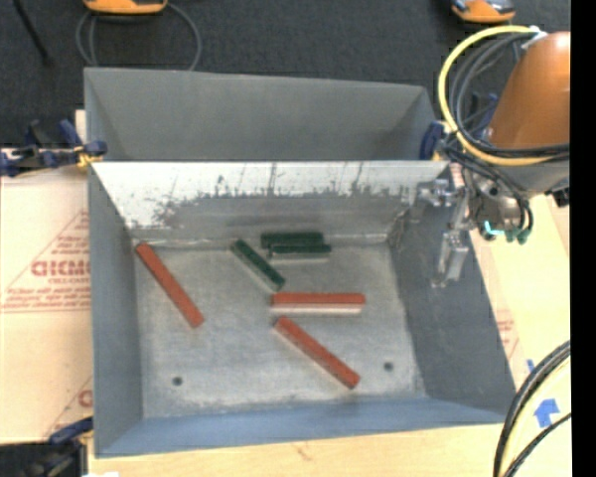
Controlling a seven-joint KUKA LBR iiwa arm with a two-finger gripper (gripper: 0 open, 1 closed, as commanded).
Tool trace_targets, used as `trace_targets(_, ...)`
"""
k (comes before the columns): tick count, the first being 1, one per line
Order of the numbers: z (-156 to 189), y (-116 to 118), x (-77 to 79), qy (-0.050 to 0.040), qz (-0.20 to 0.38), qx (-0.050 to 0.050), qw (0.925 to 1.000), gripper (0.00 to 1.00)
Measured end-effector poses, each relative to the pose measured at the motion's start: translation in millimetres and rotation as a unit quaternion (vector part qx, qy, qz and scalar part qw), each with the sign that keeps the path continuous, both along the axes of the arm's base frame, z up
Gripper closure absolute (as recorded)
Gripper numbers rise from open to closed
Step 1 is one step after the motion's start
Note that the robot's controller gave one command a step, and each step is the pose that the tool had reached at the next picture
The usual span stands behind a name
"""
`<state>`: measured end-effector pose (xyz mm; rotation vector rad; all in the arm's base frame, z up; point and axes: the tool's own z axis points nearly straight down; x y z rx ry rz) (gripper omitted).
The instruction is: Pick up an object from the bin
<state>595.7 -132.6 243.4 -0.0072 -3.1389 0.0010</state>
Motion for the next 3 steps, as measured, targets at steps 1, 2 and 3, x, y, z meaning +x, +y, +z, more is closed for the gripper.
trace_targets(1,-149,23,11.8,0.0001,0.043,0.001,0.9991,0.0)
trace_targets(2,-173,59,21.6,-0.0028,0.067,-0.001,0.9978,0.0)
trace_targets(3,-172,57,21.9,-0.0036,0.067,-0.001,0.9978,1.0)
